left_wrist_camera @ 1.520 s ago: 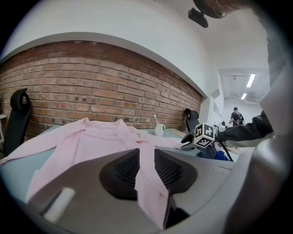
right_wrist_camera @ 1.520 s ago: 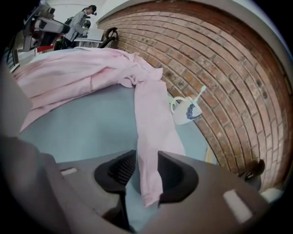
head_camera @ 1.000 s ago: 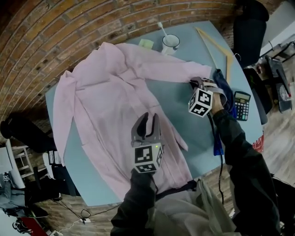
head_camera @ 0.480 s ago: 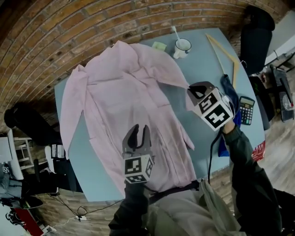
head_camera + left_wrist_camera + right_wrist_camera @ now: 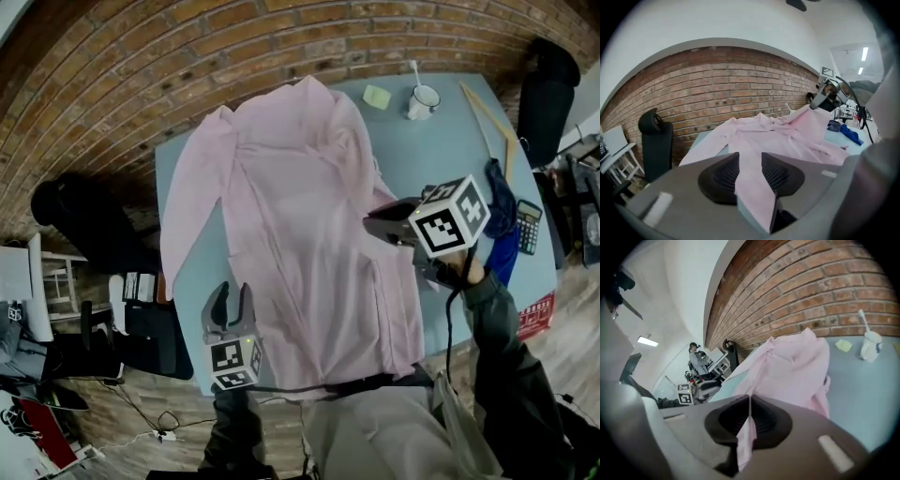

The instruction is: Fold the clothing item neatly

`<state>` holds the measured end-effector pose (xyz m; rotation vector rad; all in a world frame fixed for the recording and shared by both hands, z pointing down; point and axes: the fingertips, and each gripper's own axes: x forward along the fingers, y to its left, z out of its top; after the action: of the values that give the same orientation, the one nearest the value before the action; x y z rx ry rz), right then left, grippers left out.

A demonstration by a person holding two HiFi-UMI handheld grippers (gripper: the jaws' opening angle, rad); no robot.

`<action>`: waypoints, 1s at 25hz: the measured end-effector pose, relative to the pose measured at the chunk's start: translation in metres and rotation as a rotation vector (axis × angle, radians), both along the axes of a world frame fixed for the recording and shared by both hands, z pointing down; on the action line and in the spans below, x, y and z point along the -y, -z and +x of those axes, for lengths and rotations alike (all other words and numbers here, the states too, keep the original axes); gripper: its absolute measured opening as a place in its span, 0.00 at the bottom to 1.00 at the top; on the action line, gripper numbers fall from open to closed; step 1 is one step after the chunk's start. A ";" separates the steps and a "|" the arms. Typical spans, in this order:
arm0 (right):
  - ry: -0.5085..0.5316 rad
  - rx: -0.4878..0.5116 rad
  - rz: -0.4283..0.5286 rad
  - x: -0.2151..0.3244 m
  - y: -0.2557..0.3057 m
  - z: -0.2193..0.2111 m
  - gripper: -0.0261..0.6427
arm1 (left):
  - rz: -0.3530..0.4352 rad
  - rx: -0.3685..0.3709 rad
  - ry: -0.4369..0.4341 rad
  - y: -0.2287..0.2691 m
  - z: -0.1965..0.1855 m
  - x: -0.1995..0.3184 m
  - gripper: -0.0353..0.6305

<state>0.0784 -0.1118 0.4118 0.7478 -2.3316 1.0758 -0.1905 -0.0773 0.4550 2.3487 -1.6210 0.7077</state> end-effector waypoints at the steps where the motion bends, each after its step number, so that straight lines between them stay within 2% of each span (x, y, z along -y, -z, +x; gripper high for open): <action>1: 0.023 -0.005 -0.008 -0.006 -0.011 -0.015 0.06 | -0.009 0.014 0.019 -0.003 -0.016 0.003 0.30; 3: 0.042 -0.036 -0.009 -0.014 -0.040 -0.039 0.06 | -0.017 0.029 0.049 -0.009 -0.039 0.011 0.32; 5: 0.012 -0.047 -0.010 -0.017 -0.070 -0.059 0.06 | -0.003 -0.012 0.076 -0.008 -0.048 0.018 0.35; 6: -0.014 -0.028 -0.020 -0.019 -0.082 -0.068 0.08 | 0.002 -0.070 0.085 -0.005 -0.044 0.018 0.35; 8: -0.044 0.027 -0.059 -0.029 -0.099 -0.081 0.17 | -0.015 -0.216 0.073 0.001 -0.019 0.010 0.44; 10: -0.029 0.015 -0.081 -0.038 -0.117 -0.083 0.23 | -0.029 -0.293 0.035 0.010 0.010 -0.005 0.53; 12: -0.007 -0.022 -0.089 -0.045 -0.136 -0.077 0.26 | -0.018 -0.303 0.031 0.023 0.021 -0.025 0.58; 14: -0.012 -0.021 -0.092 -0.050 -0.145 -0.068 0.28 | 0.002 -0.302 0.078 0.036 0.006 -0.047 0.59; 16: -0.031 0.014 -0.082 -0.051 -0.145 -0.059 0.28 | 0.021 -0.273 0.145 0.047 -0.028 -0.070 0.59; 17: -0.037 0.038 -0.074 -0.051 -0.142 -0.057 0.28 | 0.030 -0.231 0.174 0.050 -0.049 -0.080 0.59; 20: -0.012 0.087 -0.058 -0.059 -0.129 -0.052 0.28 | 0.053 -0.032 0.222 0.048 -0.113 -0.094 0.59; 22: 0.022 0.095 -0.038 -0.068 -0.116 -0.048 0.28 | 0.069 0.063 0.229 0.039 -0.146 -0.082 0.59; 25: 0.058 0.081 0.006 -0.082 -0.092 -0.047 0.28 | 0.023 0.088 0.223 0.004 -0.181 -0.042 0.59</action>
<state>0.0315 -0.0294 0.5033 0.6459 -2.4100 1.0926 -0.3719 -0.0350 0.4514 2.1330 -1.8994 0.7580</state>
